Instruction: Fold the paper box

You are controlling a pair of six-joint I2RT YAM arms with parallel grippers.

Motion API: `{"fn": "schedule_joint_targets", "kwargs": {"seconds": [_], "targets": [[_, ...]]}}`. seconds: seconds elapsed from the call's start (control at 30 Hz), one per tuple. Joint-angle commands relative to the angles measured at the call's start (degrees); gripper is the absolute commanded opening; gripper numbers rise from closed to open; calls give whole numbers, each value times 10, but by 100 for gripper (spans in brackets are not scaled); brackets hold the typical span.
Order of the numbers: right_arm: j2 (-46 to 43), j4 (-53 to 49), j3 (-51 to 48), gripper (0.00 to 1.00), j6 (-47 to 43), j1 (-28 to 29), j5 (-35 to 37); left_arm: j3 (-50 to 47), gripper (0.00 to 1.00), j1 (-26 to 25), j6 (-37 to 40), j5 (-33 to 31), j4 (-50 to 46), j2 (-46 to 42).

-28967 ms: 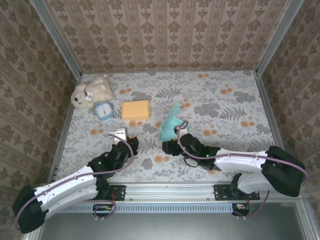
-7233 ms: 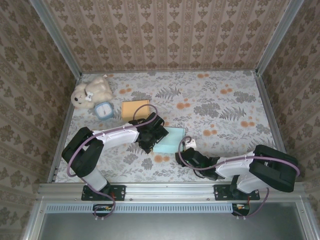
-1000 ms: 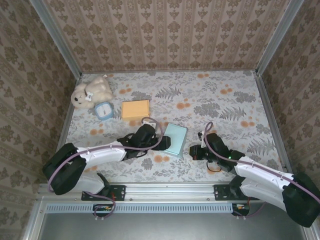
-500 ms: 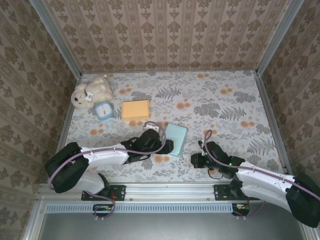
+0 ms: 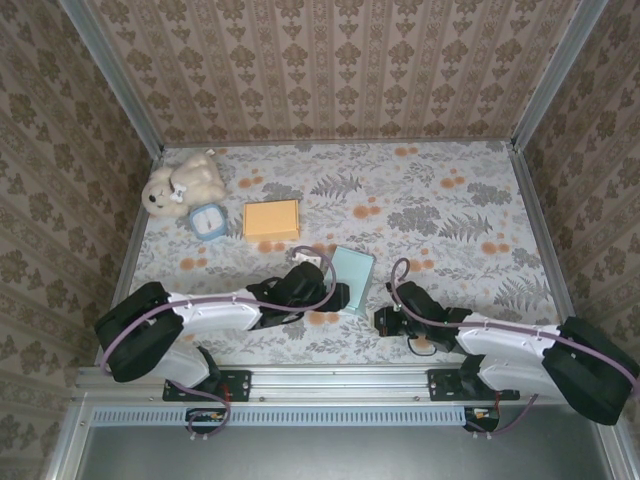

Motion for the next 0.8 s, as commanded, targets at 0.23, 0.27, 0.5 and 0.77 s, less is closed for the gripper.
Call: {"fn": "schedule_joint_targets", "kwargs": {"seconds": [0.23,0.27,0.5,0.77], "targets": [[42,54,21,0,21,6,-3,43,96,-21,-9,-7,18,51],[43,55,21,0,21,6,-3,46,96,-26,-10,-7,20,52],[53,69,23,0,20,6,-7,63,96,-59,-10,-14,21,61],[64,105,22,0,28,11,-25,93,96,-103,-27,-23,31,91]]}}
